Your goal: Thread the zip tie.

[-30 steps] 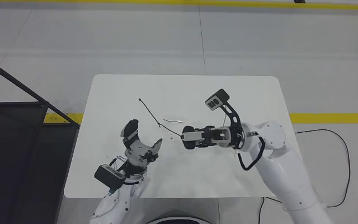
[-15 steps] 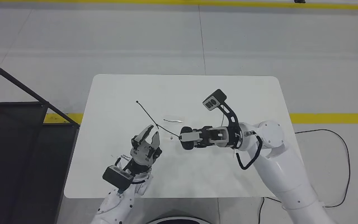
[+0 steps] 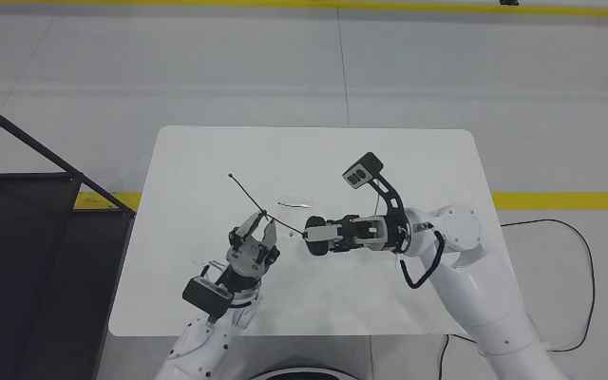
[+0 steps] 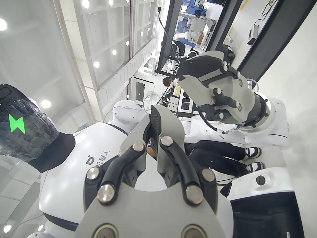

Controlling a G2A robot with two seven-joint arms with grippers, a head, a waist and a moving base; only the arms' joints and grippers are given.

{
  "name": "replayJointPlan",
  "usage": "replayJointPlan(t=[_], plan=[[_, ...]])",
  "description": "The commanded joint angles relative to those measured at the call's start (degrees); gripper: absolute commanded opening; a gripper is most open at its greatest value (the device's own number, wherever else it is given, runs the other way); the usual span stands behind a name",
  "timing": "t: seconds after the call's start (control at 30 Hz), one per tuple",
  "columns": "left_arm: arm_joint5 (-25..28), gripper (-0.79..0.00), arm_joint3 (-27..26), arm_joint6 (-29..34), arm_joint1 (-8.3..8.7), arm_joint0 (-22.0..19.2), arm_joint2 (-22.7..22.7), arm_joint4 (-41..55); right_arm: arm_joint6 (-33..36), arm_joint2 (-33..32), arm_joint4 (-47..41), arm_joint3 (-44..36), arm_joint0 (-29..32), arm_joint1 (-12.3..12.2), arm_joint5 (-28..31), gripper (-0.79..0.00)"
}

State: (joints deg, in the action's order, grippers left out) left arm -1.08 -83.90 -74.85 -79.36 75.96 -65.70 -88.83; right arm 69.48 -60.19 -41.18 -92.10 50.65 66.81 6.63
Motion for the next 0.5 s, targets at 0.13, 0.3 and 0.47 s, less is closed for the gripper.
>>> replayJointPlan(t=[0.13, 0.3, 0.47], plan=[[-0.4, -0.557, 0.7, -0.1, -0.14, -0.4, 0.2, 0.1, 0.2, 0.0, -0.1, 0.1, 0.0, 0.1, 0.0, -0.785], [-0.6, -0.576, 0.9, 0.0, -0.25, -0.6, 0.3, 0.1, 0.3, 0.0, 0.1, 0.1, 0.0, 0.2, -0.1, -0.785], [-0.8, -0.597, 0.9, -0.1, -0.31, -0.7, 0.3, 0.0, 0.2, 0.0, 0.4, 0.1, 0.0, 0.2, -0.2, -0.785]])
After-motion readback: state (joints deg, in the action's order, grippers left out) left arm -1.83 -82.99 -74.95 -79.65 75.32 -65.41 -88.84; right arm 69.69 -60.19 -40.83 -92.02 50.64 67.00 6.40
